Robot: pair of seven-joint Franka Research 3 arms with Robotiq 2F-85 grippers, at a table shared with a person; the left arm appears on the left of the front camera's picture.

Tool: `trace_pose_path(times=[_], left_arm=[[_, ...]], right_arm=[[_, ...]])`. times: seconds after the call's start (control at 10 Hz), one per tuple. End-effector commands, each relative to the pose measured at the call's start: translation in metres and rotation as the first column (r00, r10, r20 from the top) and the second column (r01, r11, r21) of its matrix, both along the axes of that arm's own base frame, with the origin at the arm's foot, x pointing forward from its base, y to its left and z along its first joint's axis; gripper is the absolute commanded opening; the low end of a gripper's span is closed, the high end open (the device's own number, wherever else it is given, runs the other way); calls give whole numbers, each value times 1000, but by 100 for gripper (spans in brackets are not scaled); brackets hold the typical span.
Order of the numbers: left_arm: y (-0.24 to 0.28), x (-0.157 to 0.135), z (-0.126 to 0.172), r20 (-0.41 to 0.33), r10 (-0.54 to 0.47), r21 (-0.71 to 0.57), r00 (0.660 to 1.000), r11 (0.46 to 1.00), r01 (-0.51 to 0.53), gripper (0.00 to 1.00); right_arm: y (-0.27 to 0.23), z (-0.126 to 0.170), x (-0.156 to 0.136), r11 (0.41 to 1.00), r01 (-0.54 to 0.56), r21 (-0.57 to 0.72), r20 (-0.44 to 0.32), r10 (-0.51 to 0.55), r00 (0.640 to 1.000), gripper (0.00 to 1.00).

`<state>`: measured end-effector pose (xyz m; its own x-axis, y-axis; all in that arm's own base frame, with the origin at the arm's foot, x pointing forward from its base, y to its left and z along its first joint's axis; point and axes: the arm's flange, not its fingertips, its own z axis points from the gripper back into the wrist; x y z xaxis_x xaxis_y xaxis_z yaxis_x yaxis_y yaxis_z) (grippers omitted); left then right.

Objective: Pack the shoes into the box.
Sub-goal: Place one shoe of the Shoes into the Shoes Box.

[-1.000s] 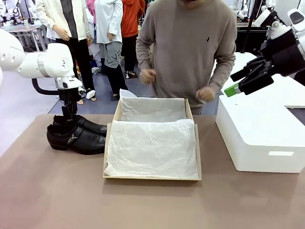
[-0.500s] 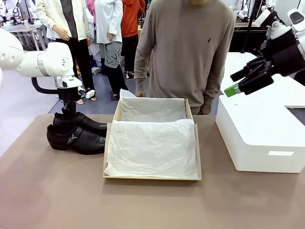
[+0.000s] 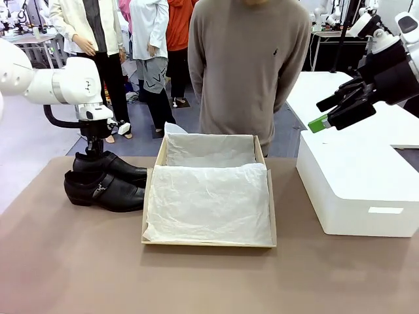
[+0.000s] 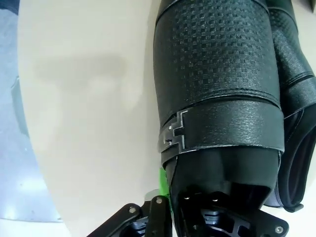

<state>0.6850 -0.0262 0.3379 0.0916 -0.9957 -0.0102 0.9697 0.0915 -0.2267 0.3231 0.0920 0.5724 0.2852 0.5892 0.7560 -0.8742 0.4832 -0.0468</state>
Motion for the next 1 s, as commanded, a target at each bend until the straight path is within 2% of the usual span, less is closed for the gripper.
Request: trace_pose_path(times=[0.0,0.5,0.6,0.7,0.9], left_arm=[[9,-5,5,52,9,39,999,999,-11,0],[27,-5,47,142,101,52,985,993,-109,0],[33,-3,60,158,135,48,978,988,-144,0],[40,-2,75,230,152,31,961,986,-163,0],[50,0,117,258,171,53,951,980,-191,0]], right_arm=[[0,0,2,1000,-16,16,6,16,1000,100],[0,0,2,1000,-16,16,6,16,1000,100],[0,0,2,1000,-16,16,6,16,1000,100],[0,0,2,1000,-16,16,6,16,1000,100],[0,0,2,1000,-16,16,6,16,1000,100]])
